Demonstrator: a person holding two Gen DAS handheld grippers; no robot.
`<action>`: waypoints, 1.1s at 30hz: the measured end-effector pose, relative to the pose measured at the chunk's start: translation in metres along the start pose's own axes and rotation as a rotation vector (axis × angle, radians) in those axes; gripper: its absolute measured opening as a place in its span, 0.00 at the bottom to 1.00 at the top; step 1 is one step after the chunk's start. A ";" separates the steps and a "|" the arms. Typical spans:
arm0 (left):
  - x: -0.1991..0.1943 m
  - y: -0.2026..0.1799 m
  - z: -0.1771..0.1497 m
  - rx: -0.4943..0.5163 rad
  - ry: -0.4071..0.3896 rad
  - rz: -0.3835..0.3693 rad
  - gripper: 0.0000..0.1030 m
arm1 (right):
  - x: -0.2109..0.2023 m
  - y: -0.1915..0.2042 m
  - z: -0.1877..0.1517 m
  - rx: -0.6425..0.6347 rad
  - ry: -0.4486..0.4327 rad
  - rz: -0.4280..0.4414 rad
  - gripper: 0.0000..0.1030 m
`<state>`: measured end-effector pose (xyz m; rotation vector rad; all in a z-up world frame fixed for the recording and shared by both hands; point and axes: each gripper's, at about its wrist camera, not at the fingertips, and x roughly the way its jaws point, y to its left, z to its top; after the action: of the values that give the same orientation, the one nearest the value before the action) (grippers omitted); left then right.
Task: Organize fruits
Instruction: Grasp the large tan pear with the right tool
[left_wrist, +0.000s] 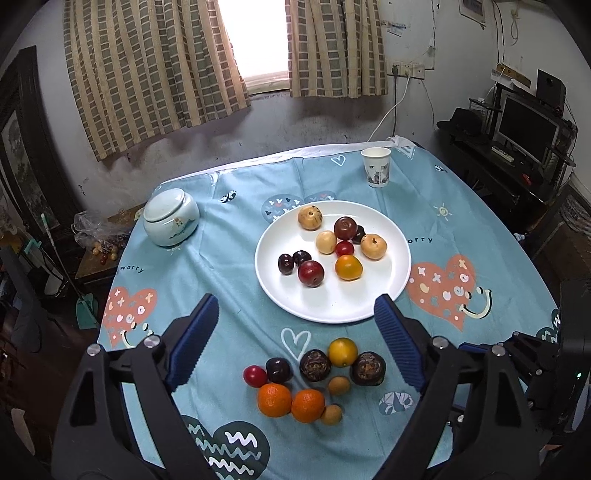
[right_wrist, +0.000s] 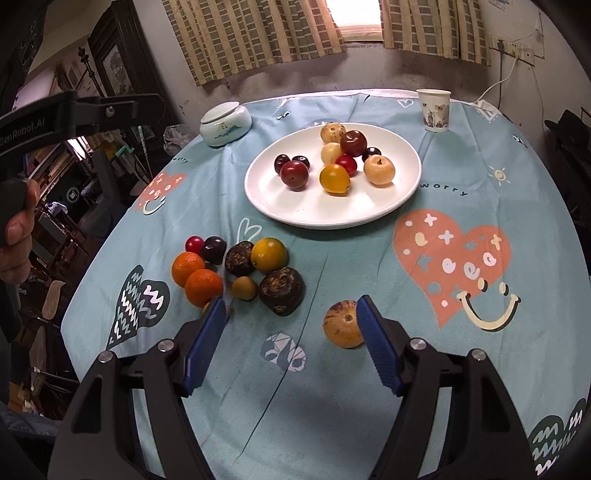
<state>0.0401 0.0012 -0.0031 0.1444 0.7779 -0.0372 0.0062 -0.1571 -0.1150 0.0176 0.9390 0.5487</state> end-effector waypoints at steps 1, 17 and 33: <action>-0.002 0.000 0.000 0.000 -0.002 0.002 0.85 | 0.000 0.001 -0.001 -0.003 0.002 0.001 0.72; 0.001 0.008 -0.006 -0.015 0.021 0.014 0.86 | 0.008 0.000 -0.004 -0.026 0.013 -0.046 0.72; 0.051 0.095 -0.116 -0.211 0.259 -0.043 0.87 | 0.074 -0.030 -0.014 -0.113 0.145 -0.220 0.81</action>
<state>0.0039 0.1126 -0.1093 -0.0697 1.0381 0.0238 0.0429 -0.1522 -0.1870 -0.2272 1.0351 0.4015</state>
